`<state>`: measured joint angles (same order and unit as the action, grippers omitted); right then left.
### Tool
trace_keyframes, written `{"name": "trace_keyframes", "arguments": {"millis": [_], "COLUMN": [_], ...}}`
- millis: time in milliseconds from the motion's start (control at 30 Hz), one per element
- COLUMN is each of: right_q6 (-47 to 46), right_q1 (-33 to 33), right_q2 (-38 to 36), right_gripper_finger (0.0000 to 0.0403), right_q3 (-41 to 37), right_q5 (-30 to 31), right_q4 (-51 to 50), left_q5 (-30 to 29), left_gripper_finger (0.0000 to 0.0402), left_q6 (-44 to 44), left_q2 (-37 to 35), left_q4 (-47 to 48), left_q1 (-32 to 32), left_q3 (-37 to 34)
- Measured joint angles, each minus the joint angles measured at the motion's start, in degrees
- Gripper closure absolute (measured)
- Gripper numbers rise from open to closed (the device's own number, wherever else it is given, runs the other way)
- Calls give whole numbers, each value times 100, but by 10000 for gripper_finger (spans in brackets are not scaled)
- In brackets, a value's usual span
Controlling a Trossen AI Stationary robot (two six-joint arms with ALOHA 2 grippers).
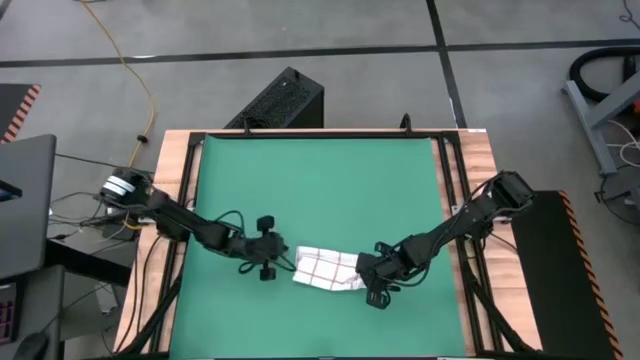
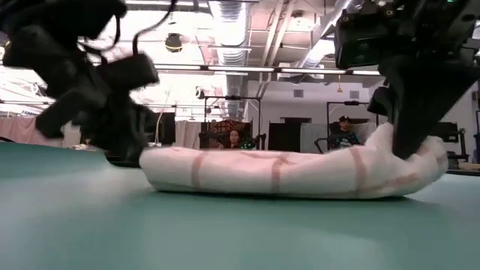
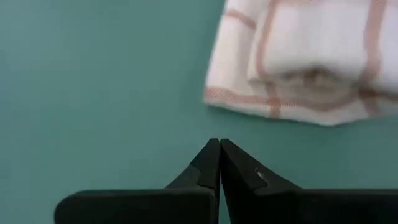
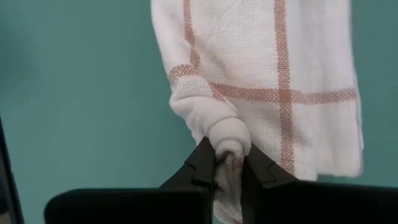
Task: Roll towel into tight, uniform cylinder
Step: Roll the kitchen towel on the table
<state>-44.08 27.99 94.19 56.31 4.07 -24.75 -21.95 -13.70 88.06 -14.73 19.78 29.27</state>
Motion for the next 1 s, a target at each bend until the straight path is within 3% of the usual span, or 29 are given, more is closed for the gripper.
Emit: {"name": "trace_keyframes", "arguments": {"millis": [167,233,333,500,767,1000], "right_q6": [246,335,411,429,536,578], "right_q1": [-39,-70,-81,-76,-76,-76], "right_q2": [0,0,0,0,0,0], "right_gripper_finger": [355,355,355,355,355,355], "right_q3": [-4,-4,-4,-4,-4,-2], "right_q5": [-26,-26,-20,14,20,35], "right_q4": [17,17,20,-15,-29,-88], "left_q5": [-789,-754,401,1757,2210,2641], "left_gripper_finger": [401,401,401,401,401,401], "left_q6": [941,1580,2399,2355,2534,2543], "left_q2": [-879,-1059,-1085,-447,853,1444], "left_q4": [183,-186,-1072,-1638,-2257,-2230], "left_q1": [122,82,-81,-537,-761,-748], "left_q3": [95,91,104,112,421,706]}}
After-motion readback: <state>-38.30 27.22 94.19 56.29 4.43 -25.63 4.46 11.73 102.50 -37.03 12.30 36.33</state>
